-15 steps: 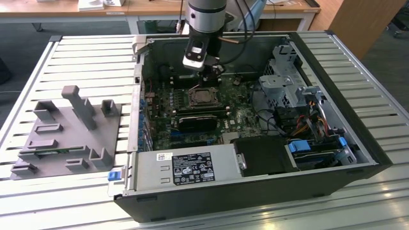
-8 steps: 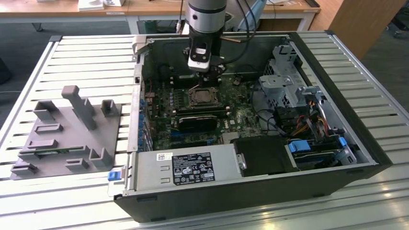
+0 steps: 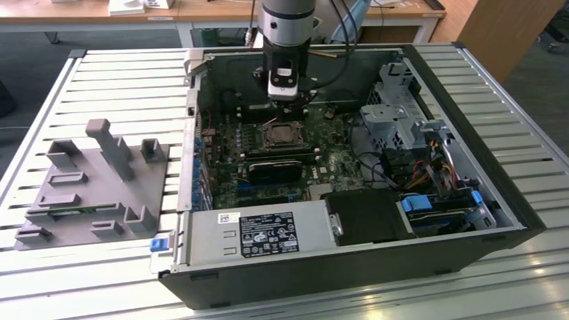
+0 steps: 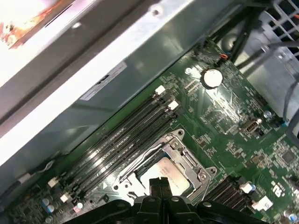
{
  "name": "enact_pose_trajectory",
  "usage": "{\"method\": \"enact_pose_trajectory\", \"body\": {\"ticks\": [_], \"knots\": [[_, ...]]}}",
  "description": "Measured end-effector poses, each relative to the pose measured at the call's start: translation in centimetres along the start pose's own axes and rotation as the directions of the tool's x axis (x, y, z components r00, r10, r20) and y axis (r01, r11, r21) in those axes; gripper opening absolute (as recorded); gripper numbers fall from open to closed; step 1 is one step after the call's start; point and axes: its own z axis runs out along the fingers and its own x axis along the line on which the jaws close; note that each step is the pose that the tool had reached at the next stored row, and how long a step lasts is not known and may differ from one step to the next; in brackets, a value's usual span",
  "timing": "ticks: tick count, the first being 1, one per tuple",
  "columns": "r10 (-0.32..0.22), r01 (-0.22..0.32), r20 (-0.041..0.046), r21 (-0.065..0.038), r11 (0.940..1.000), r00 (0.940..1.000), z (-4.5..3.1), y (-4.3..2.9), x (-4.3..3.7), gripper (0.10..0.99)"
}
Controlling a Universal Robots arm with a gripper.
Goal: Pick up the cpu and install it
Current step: 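Install the first cpu locking lever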
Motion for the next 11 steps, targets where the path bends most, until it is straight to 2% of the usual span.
{"method": "enact_pose_trajectory", "body": {"ticks": [5, 8, 11], "knots": [[-0.089, 0.089, -0.0024, 0.001, 0.9960, 0.9960, 0.12, -0.01, 0.00, 0.106], [-0.144, 0.144, -0.0040, 0.002, 0.9896, 0.9896, 0.15, -0.01, 0.00, 0.106], [-0.197, 0.197, -0.0054, 0.001, 0.9803, 0.9803, 0.22, 0.00, 0.00, 0.106]]}}
